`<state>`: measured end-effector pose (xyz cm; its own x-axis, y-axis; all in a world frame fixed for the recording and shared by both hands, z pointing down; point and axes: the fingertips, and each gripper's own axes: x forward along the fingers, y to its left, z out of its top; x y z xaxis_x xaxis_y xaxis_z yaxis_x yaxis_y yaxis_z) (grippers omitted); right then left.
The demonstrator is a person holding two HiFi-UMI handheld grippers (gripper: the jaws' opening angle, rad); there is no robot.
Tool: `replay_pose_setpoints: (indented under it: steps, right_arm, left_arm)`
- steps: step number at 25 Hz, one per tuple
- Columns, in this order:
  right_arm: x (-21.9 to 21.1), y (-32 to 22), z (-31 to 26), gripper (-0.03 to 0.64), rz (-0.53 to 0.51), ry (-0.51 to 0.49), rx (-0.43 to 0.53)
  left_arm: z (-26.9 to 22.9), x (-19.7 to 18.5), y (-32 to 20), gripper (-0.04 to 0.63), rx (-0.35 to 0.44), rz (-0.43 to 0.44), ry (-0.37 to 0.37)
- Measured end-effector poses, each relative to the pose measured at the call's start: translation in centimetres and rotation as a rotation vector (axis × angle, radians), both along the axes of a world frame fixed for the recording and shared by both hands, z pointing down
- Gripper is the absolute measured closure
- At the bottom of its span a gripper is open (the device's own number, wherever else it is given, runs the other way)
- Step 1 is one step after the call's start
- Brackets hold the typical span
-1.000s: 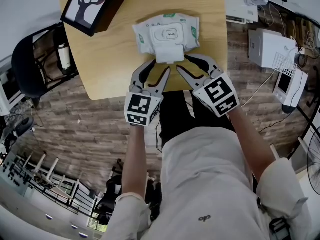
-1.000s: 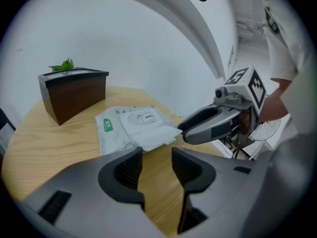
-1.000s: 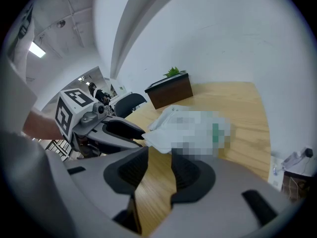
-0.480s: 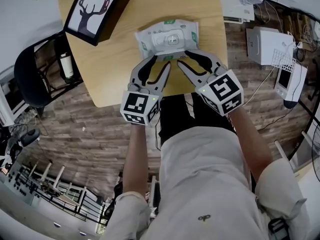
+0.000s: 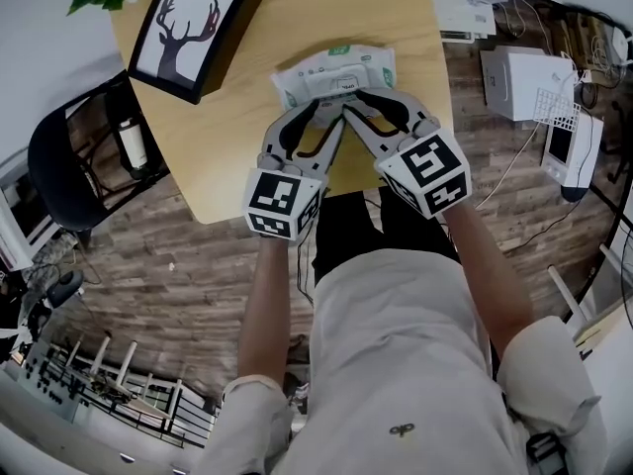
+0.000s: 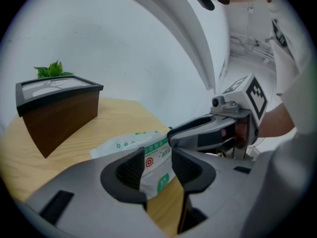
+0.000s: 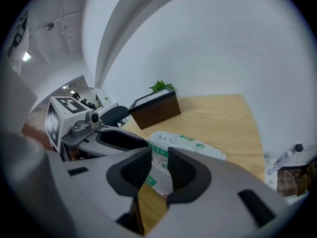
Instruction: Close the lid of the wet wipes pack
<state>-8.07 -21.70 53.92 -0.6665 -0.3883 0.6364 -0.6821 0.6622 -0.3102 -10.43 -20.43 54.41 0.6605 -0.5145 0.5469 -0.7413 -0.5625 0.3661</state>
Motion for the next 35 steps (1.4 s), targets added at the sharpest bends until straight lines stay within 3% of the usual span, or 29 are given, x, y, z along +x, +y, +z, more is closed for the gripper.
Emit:
replay_pose_setpoints:
  steps: [10,17,24,35]
  right_arm:
    - [-0.1,-2.0,1.8,0.558,0.052,0.073,-0.049]
    - [0.3,-3.5,3.3,0.615,0.068,0.127,-0.098]
    - [-0.2,-3.9,4.0,0.617,0.052,0.154,-0.110]
    - [-0.4,-4.0,4.9,0.617,0.035,0.179,-0.165]
  left_arm:
    - [1.0,-0.1,-2.0,0.450,-0.042,0.035,-0.021]
    - [2.2,-0.4,-3.8,0.542,-0.108,-0.009,-0.049]
    - [3.4,-0.5,-4.6,0.578,-0.164,-0.011,-0.117]
    - [4.1,-0.4,-4.9,0.588,-0.231,0.028,-0.149]
